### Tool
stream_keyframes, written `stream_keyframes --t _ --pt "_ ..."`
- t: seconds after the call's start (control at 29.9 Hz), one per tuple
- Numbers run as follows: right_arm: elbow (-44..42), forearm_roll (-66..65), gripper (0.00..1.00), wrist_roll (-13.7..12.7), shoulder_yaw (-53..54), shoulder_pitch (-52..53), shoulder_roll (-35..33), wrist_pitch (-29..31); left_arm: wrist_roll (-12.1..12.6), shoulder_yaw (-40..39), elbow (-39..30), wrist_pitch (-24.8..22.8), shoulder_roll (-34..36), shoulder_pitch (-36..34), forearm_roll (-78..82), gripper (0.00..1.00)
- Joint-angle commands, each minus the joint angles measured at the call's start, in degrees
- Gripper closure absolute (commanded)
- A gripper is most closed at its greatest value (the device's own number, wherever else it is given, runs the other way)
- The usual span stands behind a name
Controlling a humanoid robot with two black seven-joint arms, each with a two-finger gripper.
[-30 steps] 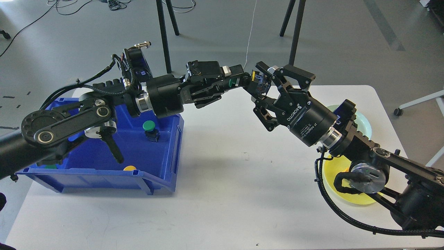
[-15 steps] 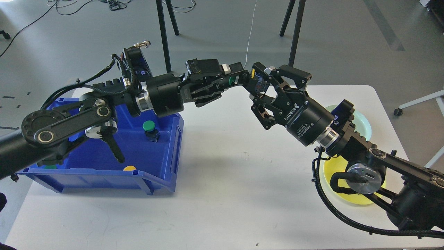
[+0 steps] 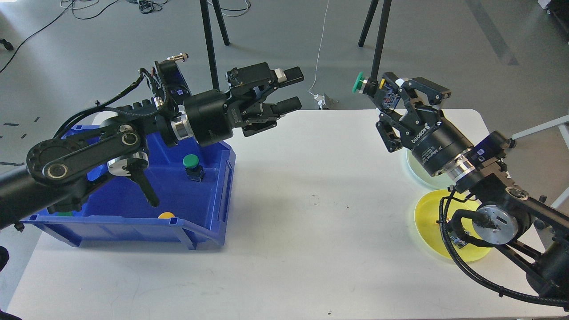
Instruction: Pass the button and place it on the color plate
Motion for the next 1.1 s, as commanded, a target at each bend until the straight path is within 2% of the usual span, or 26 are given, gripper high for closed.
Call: stream_keyframes --t 0.0,0.07,0.1,0.13,0.23,0.4,0.57,0.64,0.74,0.8,0.97,1.07 --pt "-6.68 0.14 1.00 -2.87 0.30 -0.13 0.19 -14.36 -0.02 0.00 0.00 0.05 -0.42 0.10 -0.10 0.21" --pt "-11.51 0.14 1.00 -6.73 0.13 0.13 0.63 -21.30 -0.02 0.00 0.00 0.05 -0.60 0.10 -0.10 0.21" --pt "-14.06 0.14 1.00 -8.84 -0.22 0.39 0.72 -22.53 -0.02 0.00 0.00 0.05 -0.60 0.10 -0.10 0.20" --pt "-17.04 0.05 1.00 -11.21 -0.49 0.57 1.07 -22.53 -0.02 0.00 0.00 0.05 -0.60 0.10 -0.10 0.20" --pt "-22.59 -0.04 1.00 -15.27 -1.45 1.01 3.78 -22.53 -0.02 0.00 0.09 0.05 -0.60 0.10 -0.10 0.20" --pt "-29.89 -0.04 1.00 -18.87 -1.90 3.55 5.98 -22.53 -0.02 0.09 0.09 0.05 -0.60 0.10 -0.10 0.20" --pt "-38.05 0.14 0.99 -20.46 -8.47 8.73 9.06 -22.53 -0.02 0.00 0.09 0.05 -0.60 0.10 -0.10 0.20" --pt "-42.10 0.58 0.95 -21.25 -10.68 11.11 10.90 -22.53 -0.02 0.09 0.09 0.05 -0.60 0.10 -0.28 0.20" --pt "-48.43 0.67 0.83 -21.34 -11.56 13.40 13.81 -22.53 -0.02 0.09 0.09 0.05 -0.60 0.10 -0.37 0.20" --pt "-50.55 0.67 0.71 -21.43 -11.57 14.19 15.13 -22.53 -0.02 0.00 0.09 0.05 -0.60 0.10 -0.37 0.20" --pt "-51.35 0.67 0.37 -21.34 -11.57 14.37 16.10 -22.53 -0.02 0.00 0.09 0.05 -0.60 0.10 -0.46 0.20" --pt "-51.35 0.67 0.26 -21.25 -11.39 14.37 16.10 -22.53 -0.02 0.00 0.09 0.05 -0.60 0.10 -0.46 0.19"
